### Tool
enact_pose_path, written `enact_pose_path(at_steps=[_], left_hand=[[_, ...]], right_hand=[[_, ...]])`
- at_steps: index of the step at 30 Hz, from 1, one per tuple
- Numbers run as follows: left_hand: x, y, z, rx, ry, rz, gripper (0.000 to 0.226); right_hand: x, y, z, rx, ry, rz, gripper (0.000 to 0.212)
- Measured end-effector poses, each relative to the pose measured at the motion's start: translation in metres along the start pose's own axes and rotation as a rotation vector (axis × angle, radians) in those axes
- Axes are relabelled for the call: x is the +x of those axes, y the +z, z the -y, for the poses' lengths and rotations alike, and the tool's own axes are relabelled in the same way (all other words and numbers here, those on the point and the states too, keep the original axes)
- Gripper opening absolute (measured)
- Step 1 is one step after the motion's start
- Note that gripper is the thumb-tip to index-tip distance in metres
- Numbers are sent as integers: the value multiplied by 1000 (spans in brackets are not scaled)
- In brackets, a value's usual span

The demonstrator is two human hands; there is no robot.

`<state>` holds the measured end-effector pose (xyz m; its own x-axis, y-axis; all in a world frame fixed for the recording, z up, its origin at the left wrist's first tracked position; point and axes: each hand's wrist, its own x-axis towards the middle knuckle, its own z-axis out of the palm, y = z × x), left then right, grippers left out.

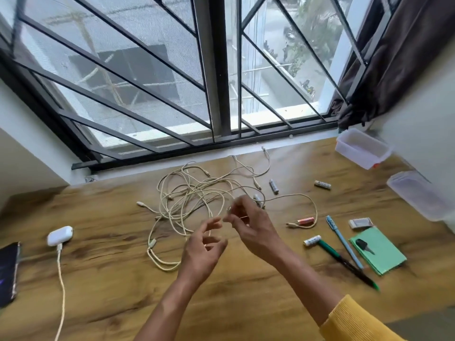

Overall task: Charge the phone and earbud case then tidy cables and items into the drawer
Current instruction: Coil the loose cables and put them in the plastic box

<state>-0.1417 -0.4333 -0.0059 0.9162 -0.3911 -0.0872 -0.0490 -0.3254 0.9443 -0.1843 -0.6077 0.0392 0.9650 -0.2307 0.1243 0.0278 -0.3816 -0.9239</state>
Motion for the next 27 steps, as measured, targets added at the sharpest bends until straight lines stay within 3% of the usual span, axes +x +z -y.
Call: enact_pose_path(at_steps=[5,9,12,15,19,22,27], left_hand=[[13,-3,-14,-106,67,23,61],[18,-24,-28,-33,264,65,27],[19,-39,-35,3,310,178,30],[18,-50,-39,-18,306,313,32],[13,-61,-32,44,298,369,44],[13,-75,-16,-25,237,379,52],[18,-94,-10,-106,191,324,55]], right_hand=[[15,6,48,607,31,144,8],[27,4,62,875,123,103,8],[30,0,71,1128,228,72,7],[32,3,75,1202,262,48,18],[31,6,82,1193,263,74,25],[31,9,87,1214,212,155,34],[27,11,90,1269,139,417,29]])
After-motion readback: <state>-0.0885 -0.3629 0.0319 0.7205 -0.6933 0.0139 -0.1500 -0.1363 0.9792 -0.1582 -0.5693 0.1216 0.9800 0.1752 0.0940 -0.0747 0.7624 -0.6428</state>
